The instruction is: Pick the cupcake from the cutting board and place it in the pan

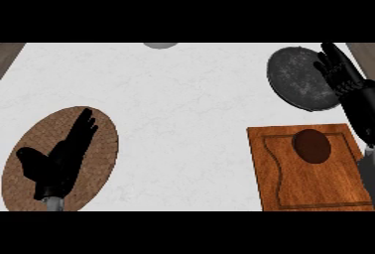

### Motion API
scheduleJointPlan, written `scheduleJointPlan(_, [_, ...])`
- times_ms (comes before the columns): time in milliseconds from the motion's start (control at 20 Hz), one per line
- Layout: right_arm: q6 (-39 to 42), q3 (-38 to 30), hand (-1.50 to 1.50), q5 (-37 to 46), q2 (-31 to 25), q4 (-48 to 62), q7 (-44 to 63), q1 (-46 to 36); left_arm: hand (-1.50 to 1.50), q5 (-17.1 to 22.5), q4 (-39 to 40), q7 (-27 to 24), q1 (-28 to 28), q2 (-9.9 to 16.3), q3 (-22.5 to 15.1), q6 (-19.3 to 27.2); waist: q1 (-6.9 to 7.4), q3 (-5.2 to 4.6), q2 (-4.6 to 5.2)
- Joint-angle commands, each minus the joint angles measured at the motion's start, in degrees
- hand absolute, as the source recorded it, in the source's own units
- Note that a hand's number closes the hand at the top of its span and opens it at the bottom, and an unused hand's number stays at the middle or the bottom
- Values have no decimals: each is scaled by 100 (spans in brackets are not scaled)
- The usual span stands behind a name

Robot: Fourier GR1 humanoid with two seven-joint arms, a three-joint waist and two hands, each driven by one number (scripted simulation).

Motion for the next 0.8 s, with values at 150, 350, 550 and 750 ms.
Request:
scheduleJointPlan(150, [1973,207,150,-553,-529,701,-1472,239,0,-276,177,-440,-632,164,435,69,7,59,42])
scheduleJointPlan(350, [1874,-89,150,804,-1176,863,-3200,715,0,-213,481,-655,-918,133,630,57,-190,72,57])
scheduleJointPlan(550, [1058,-1016,-150,1062,-1287,912,-4780,1143,0,-294,595,-678,-886,51,630,188,-346,83,19])
scheduleJointPlan(750, [979,-1671,-150,1315,-1812,1082,-5986,1758,0,-216,814,-701,-1223,130,788,31,-269,54,-2])
